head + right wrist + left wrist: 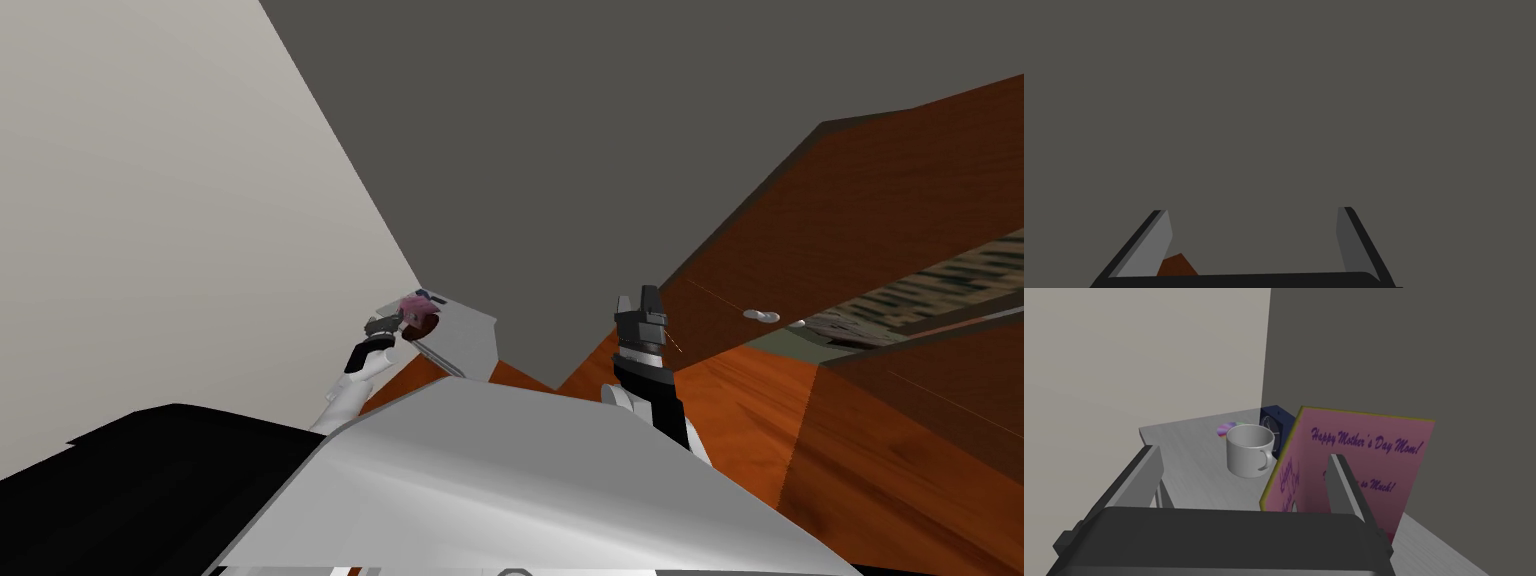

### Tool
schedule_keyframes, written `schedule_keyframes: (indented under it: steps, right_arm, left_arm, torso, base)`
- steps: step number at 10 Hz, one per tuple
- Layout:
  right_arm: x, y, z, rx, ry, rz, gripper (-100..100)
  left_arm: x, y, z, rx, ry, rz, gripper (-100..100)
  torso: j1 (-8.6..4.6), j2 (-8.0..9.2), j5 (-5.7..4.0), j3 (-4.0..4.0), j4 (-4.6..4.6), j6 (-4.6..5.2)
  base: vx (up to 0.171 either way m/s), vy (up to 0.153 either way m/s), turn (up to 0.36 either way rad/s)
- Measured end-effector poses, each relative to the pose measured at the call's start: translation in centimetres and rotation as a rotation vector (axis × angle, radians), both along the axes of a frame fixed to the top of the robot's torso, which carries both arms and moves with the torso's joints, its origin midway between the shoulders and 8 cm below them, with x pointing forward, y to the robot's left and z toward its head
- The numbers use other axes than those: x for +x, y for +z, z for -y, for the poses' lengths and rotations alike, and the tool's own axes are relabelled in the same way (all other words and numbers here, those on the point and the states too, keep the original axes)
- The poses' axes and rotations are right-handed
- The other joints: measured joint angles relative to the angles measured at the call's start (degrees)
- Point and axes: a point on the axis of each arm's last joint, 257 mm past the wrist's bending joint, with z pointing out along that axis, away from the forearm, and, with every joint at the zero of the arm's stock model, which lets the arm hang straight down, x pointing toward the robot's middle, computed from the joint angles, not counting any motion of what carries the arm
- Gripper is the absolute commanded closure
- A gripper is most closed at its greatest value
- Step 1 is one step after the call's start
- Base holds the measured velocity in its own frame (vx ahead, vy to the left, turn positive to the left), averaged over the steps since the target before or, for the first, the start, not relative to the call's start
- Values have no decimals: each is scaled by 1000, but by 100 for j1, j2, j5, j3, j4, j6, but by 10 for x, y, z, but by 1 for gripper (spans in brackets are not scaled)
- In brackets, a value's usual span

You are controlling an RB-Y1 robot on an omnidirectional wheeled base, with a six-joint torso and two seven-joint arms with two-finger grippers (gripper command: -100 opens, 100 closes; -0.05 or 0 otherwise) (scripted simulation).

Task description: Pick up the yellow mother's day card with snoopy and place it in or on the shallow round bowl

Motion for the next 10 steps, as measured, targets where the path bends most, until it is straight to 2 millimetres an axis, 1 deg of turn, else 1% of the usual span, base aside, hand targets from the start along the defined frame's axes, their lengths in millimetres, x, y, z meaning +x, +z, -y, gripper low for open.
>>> schedule_keyframes:
  steps: [1, 3, 4, 5, 10]
  right_arm:
    - [0, 0, 0, 0, 0, 0, 0]
    - [0, 0, 0, 0, 0, 0, 0]
    - [0, 0, 0, 0, 0, 0, 0]
    - [0, 0, 0, 0, 0, 0, 0]
    - [0, 0, 0, 0, 0, 0, 0]
  left_arm:
    - [0, 10, -11, 1, -2, -1, -100]
    - [1, 25, -17, -2, -5, 7, -100]
    - [2, 36, -25, 0, -8, 8, -100]
    - [2, 37, -26, -3, -8, 8, 0]
    - [2, 37, -25, -3, -8, 8, 0]
  torso:
    - [-5, 0, -1, 0, 0, 0]
    - [0, 1, 0, 1, 0, 0]
    - [0, 0, 0, 0, 0, 0]
    - [11, 0, 3, 0, -1, 1]
    - [26, 0, 7, 0, -1, 1]
  base:
    - [0, -82, 27]
    - [0, -64, 24]
    - [2, -32, 12]
    - [0, -6, 0]
    - [0, 0, 0]
